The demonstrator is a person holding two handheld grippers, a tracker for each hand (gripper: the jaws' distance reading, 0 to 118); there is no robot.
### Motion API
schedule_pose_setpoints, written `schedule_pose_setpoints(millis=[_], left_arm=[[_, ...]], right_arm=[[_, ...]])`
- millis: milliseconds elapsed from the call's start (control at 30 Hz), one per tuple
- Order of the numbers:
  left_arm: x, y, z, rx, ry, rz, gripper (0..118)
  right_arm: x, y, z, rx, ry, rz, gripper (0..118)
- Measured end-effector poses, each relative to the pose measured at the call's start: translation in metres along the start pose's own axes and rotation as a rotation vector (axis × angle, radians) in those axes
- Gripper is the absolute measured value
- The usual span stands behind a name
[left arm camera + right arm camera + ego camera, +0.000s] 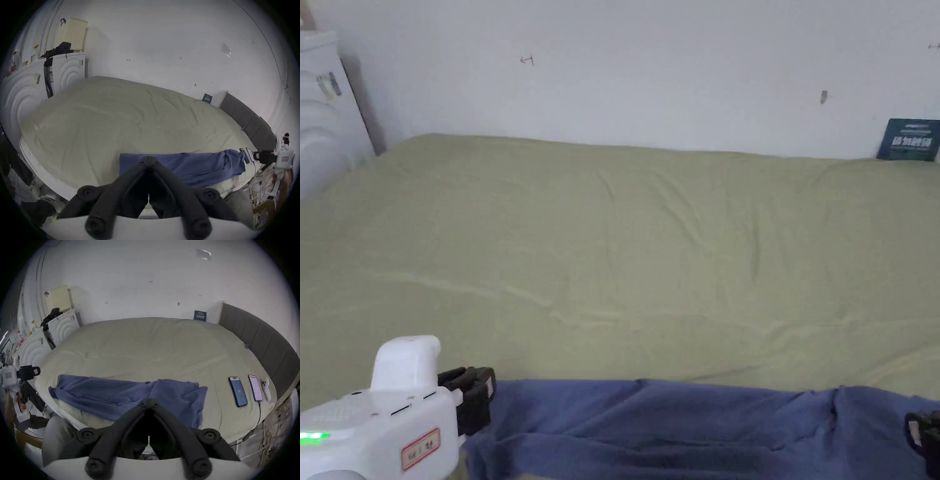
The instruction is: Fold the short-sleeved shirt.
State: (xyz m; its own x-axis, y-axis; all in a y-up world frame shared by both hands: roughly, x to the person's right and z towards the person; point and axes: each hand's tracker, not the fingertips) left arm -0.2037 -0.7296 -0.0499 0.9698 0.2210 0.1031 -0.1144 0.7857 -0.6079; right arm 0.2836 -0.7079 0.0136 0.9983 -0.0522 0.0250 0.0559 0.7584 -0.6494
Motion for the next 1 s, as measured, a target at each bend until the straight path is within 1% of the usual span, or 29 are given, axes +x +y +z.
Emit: schedule_pose_setpoints(millis=[33, 100, 133, 167, 200, 233, 267, 367, 400, 433, 500, 600, 667, 700, 733, 767, 800, 833, 867, 900, 933, 967, 1000], left_arm=[[-0.003, 0.0, -0.002, 0.007, 0.02, 0.019, 0], [-0.023, -0.005, -0.01, 0.005, 0.014, 0.094, 1], [-0.035, -0.008, -0.015, -0.003, 0.016, 0.139, 13], [-0.045, -0.014, -0.022, -0.025, -0.011, 0.188, 36], [-0.056, -0.02, -0.03, -0.064, -0.055, 0.255, 69], [-0.064, -0.027, -0.038, -0.094, -0.069, 0.307, 102], [-0.069, -0.034, -0.047, -0.123, -0.143, 0.376, 107], [-0.083, -0.053, -0.069, -0.155, -0.307, 0.611, 107], [-0.084, -0.058, -0.077, -0.177, -0.327, 0.655, 107], [-0.087, -0.069, -0.082, -0.181, -0.313, 0.698, 107], [-0.086, -0.078, -0.097, -0.221, -0.323, 0.741, 107], [-0.087, -0.08, -0.104, -0.159, -0.323, 0.725, 107], [-0.089, -0.076, -0.108, -0.176, -0.316, 0.783, 103], [-0.099, -0.079, -0.11, -0.171, -0.3, 0.82, 93], [-0.098, -0.078, -0.108, -0.162, -0.284, 0.808, 45], [-0.096, -0.077, -0.106, -0.159, -0.233, 0.774, 4], [-0.093, -0.076, -0.107, -0.185, -0.175, 0.724, 4], [-0.072, -0.079, -0.102, -0.231, -0.139, 0.709, 4], [-0.071, -0.083, -0.105, -0.238, -0.146, 0.752, 4], [-0.071, -0.082, -0.104, -0.2, -0.182, 0.801, 4], [-0.069, -0.079, -0.102, -0.197, -0.166, 0.808, 4], [-0.081, -0.067, -0.101, -0.203, -0.165, 0.788, 4], [-0.075, -0.058, -0.094, -0.174, -0.156, 0.72, 4]], right_arm=[[-0.001, -0.001, -0.001, 0.002, 0.001, 0.0, 0], [-0.001, -0.002, -0.002, -0.002, 0.017, -0.006, 0], [0.0, -0.002, -0.002, -0.003, 0.023, -0.012, 0], [-0.001, -0.002, -0.002, -0.002, 0.026, -0.014, 0], [-0.001, -0.001, -0.001, -0.003, 0.03, -0.013, 0], [-0.001, 0.0, 0.0, -0.006, 0.034, -0.009, 0], [-0.001, 0.001, 0.0, -0.007, 0.037, -0.002, 0], [-0.002, 0.006, 0.003, -0.001, 0.043, 0.003, 0], [-0.001, 0.007, 0.004, 0.002, 0.046, 0.001, 0], [-0.001, 0.009, 0.005, 0.007, 0.052, -0.002, 0], [0.003, 0.013, 0.005, 0.015, 0.064, -0.005, 0], [0.005, 0.016, 0.004, 0.021, 0.067, -0.011, 0], [0.007, 0.016, 0.0, 0.02, 0.07, -0.025, 0], [0.007, 0.015, -0.001, 0.018, 0.074, -0.03, 0], [0.006, 0.014, -0.001, 0.018, 0.075, -0.031, 0], [0.006, 0.013, -0.002, 0.019, 0.077, -0.032, 0], [0.007, 0.013, -0.004, 0.018, 0.081, -0.034, 0], [0.006, 0.012, -0.004, 0.017, 0.08, -0.037, 0], [0.006, 0.011, -0.002, 0.018, 0.08, -0.039, 0], [0.007, 0.011, -0.002, 0.016, 0.086, -0.039, 0], [0.009, 0.011, -0.002, 0.013, 0.088, -0.041, 0], [0.011, 0.01, 0.002, 0.013, 0.087, -0.048, 0], [0.014, 0.009, 0.005, 0.016, 0.089, -0.049, 0]])
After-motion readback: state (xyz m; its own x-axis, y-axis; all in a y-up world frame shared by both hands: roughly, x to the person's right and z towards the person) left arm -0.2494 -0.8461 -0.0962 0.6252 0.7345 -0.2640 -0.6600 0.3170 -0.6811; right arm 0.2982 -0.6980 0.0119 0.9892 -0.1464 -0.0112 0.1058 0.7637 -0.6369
